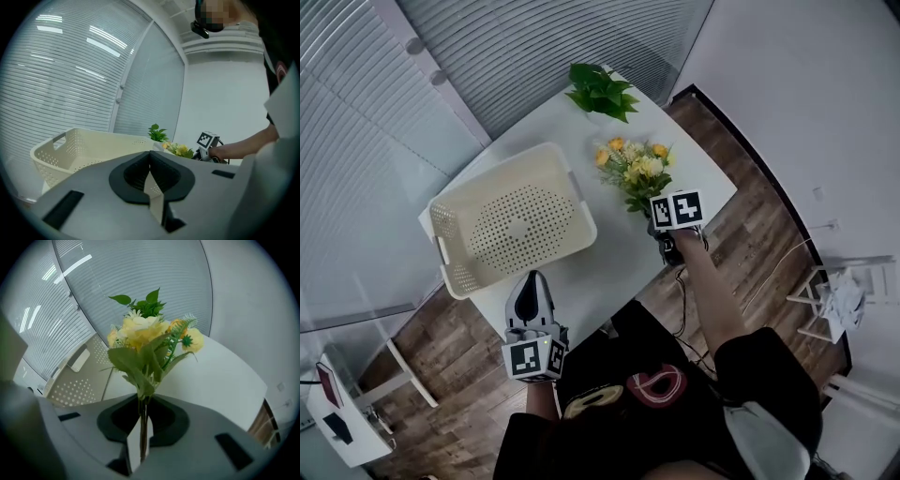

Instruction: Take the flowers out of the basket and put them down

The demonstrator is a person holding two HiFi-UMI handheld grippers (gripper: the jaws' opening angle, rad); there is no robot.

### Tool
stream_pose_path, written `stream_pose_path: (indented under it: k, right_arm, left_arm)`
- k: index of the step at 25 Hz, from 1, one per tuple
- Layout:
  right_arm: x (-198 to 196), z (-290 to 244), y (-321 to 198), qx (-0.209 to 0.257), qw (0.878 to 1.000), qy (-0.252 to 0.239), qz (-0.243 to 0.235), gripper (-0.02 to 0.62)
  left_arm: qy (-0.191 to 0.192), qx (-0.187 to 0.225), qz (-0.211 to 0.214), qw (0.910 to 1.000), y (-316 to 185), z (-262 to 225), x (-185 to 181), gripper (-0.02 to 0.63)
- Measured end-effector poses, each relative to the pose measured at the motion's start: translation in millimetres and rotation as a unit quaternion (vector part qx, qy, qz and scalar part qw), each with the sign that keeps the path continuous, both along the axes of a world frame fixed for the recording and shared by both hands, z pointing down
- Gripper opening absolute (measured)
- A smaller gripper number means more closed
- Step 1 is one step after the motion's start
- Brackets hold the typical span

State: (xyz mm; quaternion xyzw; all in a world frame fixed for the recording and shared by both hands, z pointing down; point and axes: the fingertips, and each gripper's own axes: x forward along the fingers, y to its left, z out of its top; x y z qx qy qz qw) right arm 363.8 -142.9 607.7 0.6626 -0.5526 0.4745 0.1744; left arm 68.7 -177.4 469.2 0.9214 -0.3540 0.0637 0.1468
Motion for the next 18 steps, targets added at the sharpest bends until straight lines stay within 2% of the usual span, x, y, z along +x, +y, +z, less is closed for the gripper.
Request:
stream_pose_path:
  k: [8,18]
  right_arm:
    - [-4,24,-14,-0.022,0.999,-0.027,0.007,0.049]
    - [-5,39,-18,-0.025,0.998,-0.048,0.033,0.054]
  left_arm:
    - [-0.004,-0.008,-0.034,0.9994,-13,3,-6,0.017]
    - [-0.004,-0.005,-0.057,0.9984,-21,0,-13,0.017]
